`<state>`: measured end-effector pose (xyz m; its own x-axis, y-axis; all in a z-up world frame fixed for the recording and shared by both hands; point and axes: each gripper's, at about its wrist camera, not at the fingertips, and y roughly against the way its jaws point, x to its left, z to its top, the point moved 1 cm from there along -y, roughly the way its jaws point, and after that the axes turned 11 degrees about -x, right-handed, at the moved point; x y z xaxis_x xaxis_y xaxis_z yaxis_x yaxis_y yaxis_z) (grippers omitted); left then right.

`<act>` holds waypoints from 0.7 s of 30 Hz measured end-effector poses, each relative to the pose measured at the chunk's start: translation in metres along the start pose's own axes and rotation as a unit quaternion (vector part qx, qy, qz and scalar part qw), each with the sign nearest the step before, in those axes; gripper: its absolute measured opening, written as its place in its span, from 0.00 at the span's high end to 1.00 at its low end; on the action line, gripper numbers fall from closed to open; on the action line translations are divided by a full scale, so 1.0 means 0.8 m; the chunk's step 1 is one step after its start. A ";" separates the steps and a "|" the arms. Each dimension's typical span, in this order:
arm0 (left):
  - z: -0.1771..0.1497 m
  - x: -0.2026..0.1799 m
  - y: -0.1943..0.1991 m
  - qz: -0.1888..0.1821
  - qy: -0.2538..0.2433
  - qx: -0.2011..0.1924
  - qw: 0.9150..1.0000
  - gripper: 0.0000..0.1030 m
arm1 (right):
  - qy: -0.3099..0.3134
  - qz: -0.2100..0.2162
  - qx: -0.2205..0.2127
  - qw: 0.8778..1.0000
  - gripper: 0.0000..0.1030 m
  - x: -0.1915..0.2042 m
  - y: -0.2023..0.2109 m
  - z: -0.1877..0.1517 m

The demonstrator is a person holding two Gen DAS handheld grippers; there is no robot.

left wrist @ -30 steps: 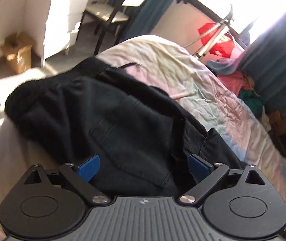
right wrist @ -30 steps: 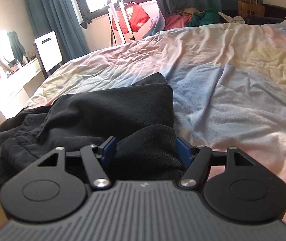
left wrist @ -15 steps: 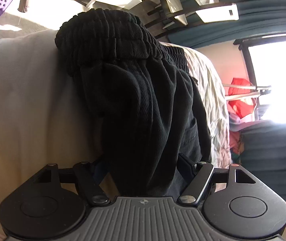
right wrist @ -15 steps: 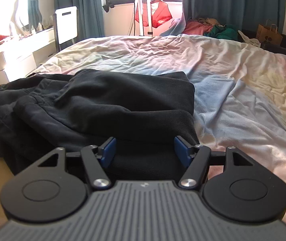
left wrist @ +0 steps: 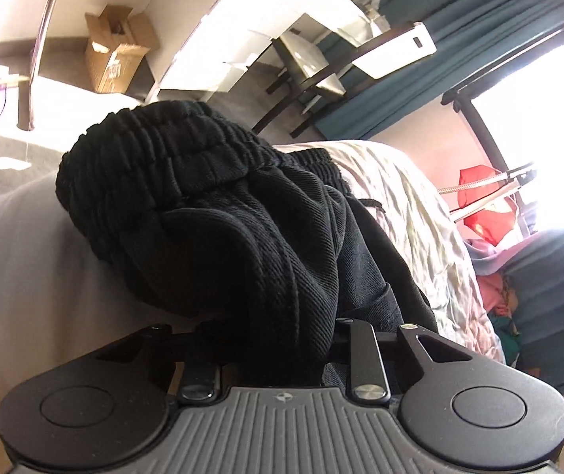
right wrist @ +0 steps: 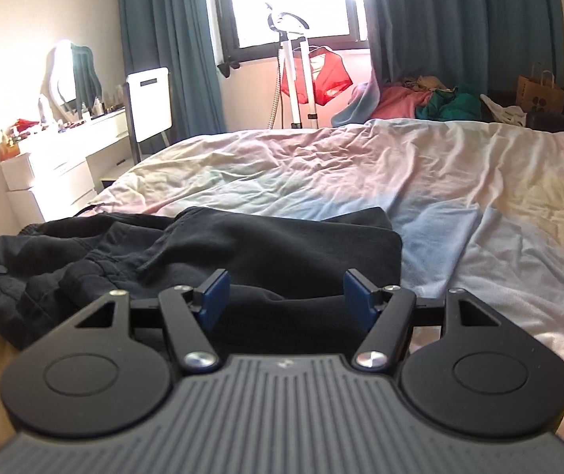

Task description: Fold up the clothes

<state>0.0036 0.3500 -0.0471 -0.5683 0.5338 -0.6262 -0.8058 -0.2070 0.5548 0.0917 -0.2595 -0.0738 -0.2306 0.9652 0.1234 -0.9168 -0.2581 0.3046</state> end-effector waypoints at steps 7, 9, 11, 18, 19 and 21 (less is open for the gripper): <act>-0.023 -0.097 0.030 -0.027 -0.127 -0.092 0.987 0.78 | 0.068 -0.032 0.087 0.993 0.34 0.024 -0.052 -0.054; -0.041 -0.152 0.034 -0.035 -0.188 -0.132 0.973 0.78 | 0.047 -0.025 0.085 0.995 0.34 0.017 -0.047 -0.050; -0.066 -0.202 0.053 -0.045 -0.254 -0.174 0.950 0.79 | 0.026 -0.018 0.083 0.996 0.34 0.009 -0.043 -0.046; -0.221 -0.383 0.121 -0.107 -0.479 -0.264 0.830 0.79 | -0.085 -0.011 0.064 0.994 0.36 -0.035 -0.019 -0.023; -0.249 -0.403 0.128 -0.117 -0.504 -0.271 0.812 0.79 | -0.106 -0.017 0.059 0.992 0.36 -0.046 -0.014 -0.019; -0.306 -0.439 0.139 -0.133 -0.543 -0.285 0.779 0.80 | -0.141 -0.046 0.043 0.988 0.36 -0.073 -0.001 -0.011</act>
<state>0.0728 -0.0610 0.1008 -0.1418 0.9345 0.3266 -0.9899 -0.1351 -0.0431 0.1031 -0.3154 -0.0896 -0.0358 0.9374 0.3463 -0.8960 -0.1836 0.4043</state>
